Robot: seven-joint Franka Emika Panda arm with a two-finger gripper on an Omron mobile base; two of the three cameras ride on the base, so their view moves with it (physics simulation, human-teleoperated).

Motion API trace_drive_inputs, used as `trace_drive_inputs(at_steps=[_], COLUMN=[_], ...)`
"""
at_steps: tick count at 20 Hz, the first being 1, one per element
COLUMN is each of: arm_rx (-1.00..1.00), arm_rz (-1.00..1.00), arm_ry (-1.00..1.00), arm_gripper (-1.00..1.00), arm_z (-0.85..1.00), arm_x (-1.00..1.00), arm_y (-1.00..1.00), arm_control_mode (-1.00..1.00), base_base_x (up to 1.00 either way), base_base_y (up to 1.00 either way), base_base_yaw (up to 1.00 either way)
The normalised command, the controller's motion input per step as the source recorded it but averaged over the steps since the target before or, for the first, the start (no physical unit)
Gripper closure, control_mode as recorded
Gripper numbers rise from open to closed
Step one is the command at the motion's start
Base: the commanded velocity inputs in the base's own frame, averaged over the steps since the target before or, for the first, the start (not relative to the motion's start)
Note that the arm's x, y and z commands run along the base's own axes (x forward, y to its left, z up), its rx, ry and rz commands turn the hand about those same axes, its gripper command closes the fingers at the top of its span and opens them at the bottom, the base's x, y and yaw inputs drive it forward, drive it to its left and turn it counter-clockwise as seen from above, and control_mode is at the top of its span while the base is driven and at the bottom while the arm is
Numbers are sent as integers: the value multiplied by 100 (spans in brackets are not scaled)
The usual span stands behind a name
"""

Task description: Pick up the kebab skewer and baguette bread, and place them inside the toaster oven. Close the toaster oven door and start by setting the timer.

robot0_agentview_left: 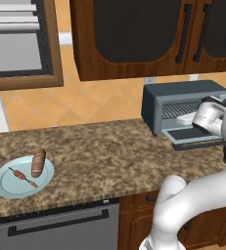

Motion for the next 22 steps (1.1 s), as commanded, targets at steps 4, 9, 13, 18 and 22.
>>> trace_drive_inputs(at_steps=[4, 9, 13, 18, 22], arm_rx=[0, 0, 0, 0, 0], arm_rz=[-3, -1, 0, 0, 0], arm_ry=[0, -1, 0, 0, 0], arm_gripper=[-100, -100, -100, -100, -100], arm_z=[-5, 0, 12, 37, 18], arm_x=[0, 3, 5, 7, 15], arm_y=[-9, -3, -1, -3, -6], arm_control_mode=[-100, -100, -100, -100, -100], base_base_x=[0, 0, 0, 0, 0], base_base_y=[0, 0, 0, 0, 0], base_base_yaw=[0, 0, 0, 0, 0])
